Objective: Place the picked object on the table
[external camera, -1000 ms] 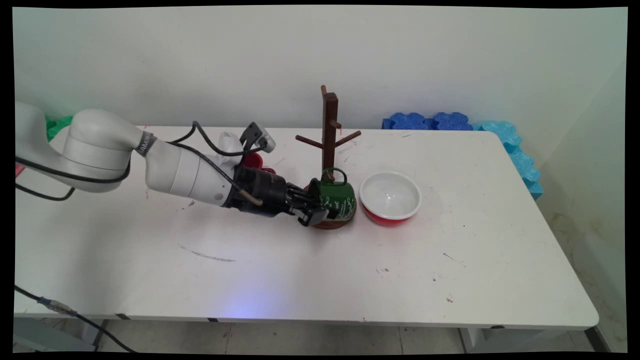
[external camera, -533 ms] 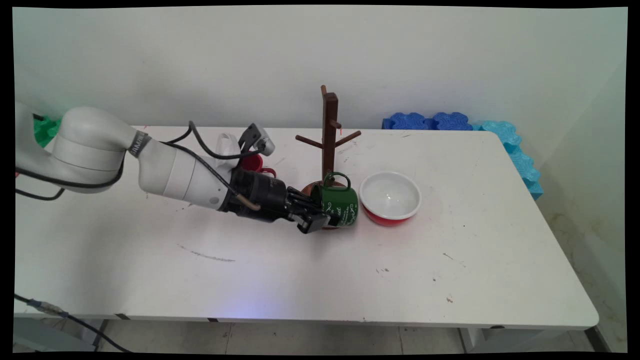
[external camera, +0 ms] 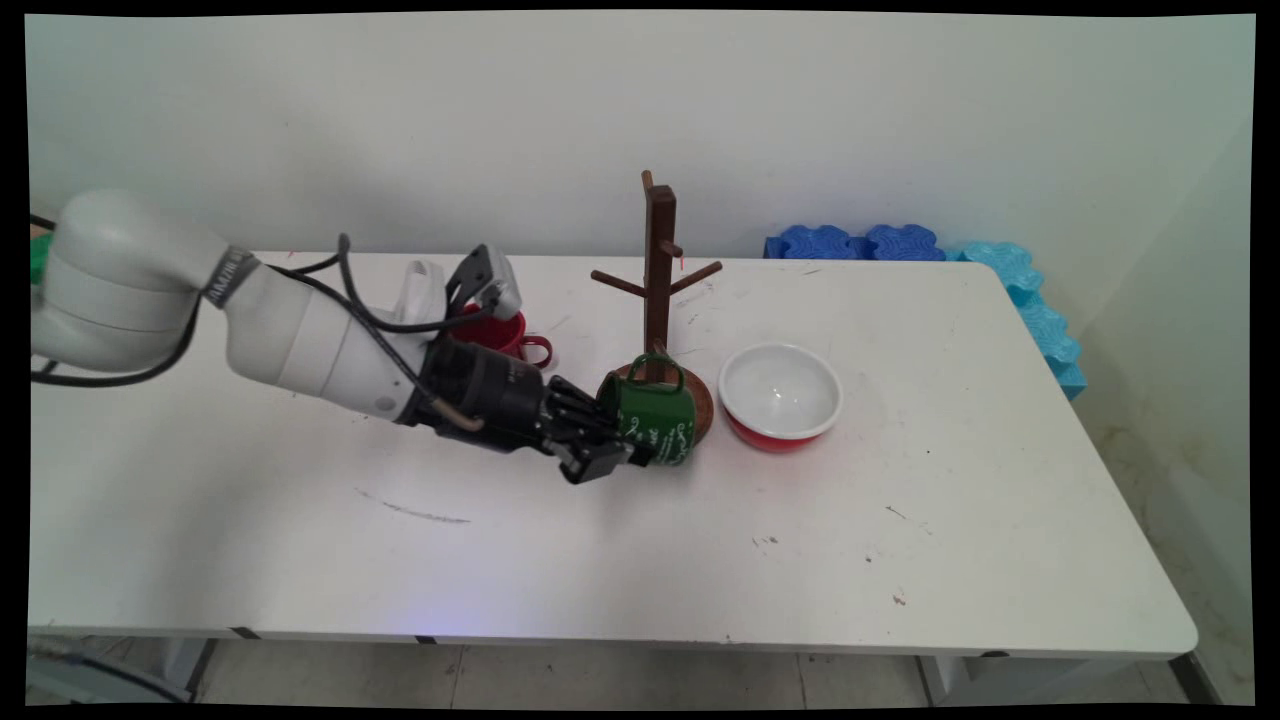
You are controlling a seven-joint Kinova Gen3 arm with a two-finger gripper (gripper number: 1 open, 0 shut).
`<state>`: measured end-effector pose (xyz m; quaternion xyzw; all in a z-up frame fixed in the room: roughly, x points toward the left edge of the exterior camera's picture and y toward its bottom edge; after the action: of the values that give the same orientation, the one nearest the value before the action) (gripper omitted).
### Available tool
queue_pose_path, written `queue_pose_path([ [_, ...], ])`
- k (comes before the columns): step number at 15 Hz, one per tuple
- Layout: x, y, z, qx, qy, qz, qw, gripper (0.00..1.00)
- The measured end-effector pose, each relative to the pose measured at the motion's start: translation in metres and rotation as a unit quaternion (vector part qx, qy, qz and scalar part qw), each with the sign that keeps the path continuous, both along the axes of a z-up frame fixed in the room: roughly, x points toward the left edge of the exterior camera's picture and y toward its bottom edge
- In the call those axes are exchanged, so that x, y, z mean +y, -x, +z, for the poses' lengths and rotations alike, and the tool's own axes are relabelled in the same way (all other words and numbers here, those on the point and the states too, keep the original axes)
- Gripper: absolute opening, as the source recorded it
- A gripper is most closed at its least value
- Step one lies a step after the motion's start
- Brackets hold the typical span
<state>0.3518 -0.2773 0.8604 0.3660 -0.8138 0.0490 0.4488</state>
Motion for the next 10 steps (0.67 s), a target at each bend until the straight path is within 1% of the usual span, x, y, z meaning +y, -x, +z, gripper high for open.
queue_pose_path([
  [5,0.009,-0.021,0.007,-0.03,0.01,-0.019,0.9993,0.0],
  [10,0.012,-0.041,0.011,-0.061,0.025,-0.04,0.997,0.0],
])
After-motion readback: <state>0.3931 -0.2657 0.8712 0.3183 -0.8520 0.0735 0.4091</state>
